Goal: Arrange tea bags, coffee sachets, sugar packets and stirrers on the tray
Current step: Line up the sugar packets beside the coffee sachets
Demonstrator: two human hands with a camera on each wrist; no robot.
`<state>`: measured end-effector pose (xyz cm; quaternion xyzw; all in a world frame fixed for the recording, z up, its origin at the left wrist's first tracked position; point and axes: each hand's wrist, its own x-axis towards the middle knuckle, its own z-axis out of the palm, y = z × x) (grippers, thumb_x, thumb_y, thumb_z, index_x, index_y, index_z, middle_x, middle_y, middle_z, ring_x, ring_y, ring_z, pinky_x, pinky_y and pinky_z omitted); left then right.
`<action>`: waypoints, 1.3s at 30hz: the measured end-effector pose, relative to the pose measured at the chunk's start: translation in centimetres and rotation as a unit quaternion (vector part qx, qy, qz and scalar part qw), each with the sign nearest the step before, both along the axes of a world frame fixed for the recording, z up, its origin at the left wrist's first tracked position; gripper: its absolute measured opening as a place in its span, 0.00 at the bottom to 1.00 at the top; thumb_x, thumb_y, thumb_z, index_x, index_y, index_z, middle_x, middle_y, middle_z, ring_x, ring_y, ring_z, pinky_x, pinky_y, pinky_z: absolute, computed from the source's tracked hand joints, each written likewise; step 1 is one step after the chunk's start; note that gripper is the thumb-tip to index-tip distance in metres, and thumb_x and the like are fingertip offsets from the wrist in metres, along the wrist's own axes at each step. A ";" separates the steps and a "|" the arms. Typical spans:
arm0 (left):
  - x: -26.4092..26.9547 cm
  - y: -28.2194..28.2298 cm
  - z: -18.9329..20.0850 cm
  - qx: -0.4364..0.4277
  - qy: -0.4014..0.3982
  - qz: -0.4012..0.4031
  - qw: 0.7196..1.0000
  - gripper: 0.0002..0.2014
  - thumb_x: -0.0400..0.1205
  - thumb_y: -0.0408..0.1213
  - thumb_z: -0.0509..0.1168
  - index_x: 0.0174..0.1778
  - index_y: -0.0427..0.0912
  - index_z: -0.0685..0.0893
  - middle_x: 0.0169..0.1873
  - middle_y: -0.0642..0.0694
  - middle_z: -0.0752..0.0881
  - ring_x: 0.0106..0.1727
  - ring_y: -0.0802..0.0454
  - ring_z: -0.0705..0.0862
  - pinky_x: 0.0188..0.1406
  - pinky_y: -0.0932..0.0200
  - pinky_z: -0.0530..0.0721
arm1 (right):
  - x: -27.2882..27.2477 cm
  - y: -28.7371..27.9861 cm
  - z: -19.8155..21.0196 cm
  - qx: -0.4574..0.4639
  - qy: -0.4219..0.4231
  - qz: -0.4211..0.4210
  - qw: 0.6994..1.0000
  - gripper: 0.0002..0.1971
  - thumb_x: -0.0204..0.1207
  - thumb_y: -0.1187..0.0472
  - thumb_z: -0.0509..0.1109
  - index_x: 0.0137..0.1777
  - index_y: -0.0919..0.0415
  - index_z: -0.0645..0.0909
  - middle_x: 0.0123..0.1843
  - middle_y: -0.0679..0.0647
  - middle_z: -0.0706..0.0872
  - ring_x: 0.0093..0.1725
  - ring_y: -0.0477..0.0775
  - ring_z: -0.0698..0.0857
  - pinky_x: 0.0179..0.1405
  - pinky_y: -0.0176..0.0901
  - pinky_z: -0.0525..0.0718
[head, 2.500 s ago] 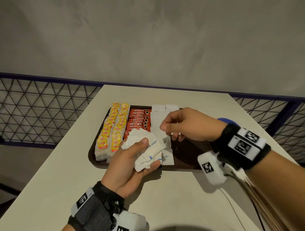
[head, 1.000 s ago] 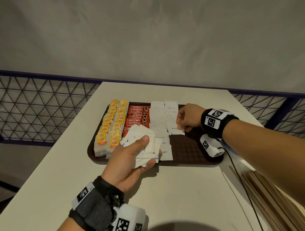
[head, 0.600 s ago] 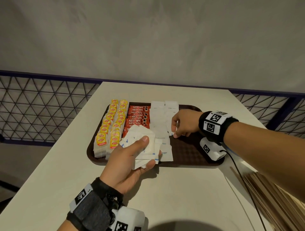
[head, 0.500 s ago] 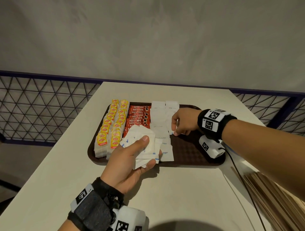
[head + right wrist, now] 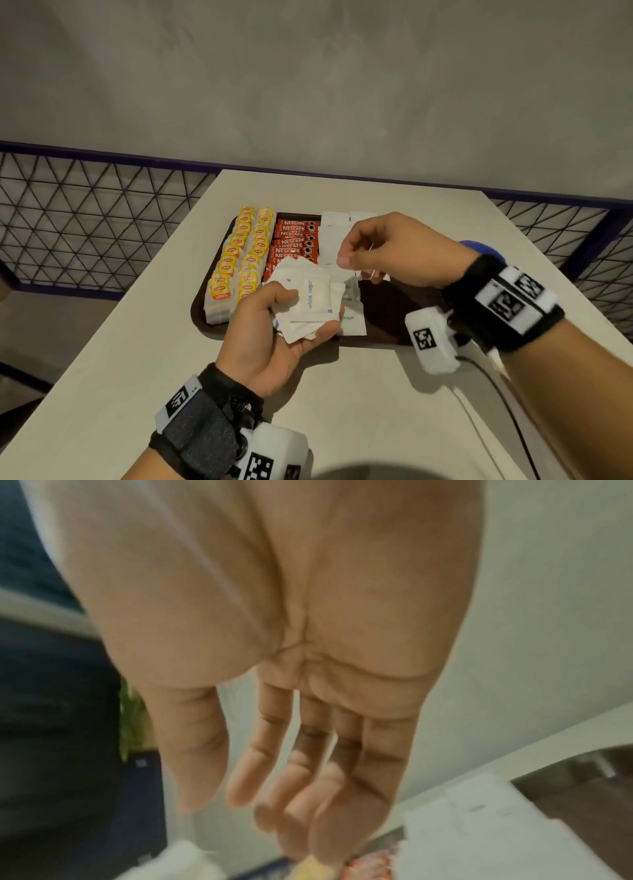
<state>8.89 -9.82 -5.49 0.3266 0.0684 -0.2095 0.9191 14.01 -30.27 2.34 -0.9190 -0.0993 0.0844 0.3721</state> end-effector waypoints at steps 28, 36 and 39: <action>-0.1 -1.0 -0.6 0.156 -0.076 0.060 0.983 0.24 0.76 0.40 0.73 0.69 0.47 0.84 0.62 0.43 0.92 0.57 0.42 0.93 0.22 0.63 0.79 | -3.6 -0.4 -1.8 0.114 0.035 0.065 0.991 0.05 0.77 0.67 0.80 0.51 0.60 0.93 0.46 0.53 0.94 0.40 0.52 0.92 0.44 0.38 0.91; 0.3 -0.6 -0.8 0.127 -0.043 0.058 0.989 0.13 0.84 0.37 0.70 0.64 0.46 0.87 0.48 0.43 0.94 0.39 0.47 0.93 0.24 0.59 0.84 | -2.4 -3.0 -1.5 0.107 -0.046 -0.112 0.987 0.08 0.77 0.65 0.81 0.51 0.51 0.94 0.46 0.50 0.95 0.40 0.50 0.95 0.42 0.32 0.91; 0.3 -0.5 -0.7 0.129 -0.043 0.055 0.989 0.15 0.85 0.36 0.70 0.68 0.46 0.85 0.47 0.43 0.95 0.40 0.45 0.94 0.24 0.59 0.85 | -0.9 -4.4 -1.3 0.097 -0.051 -0.153 0.982 0.07 0.77 0.67 0.82 0.49 0.54 0.95 0.43 0.53 0.95 0.39 0.54 0.94 0.39 0.33 0.90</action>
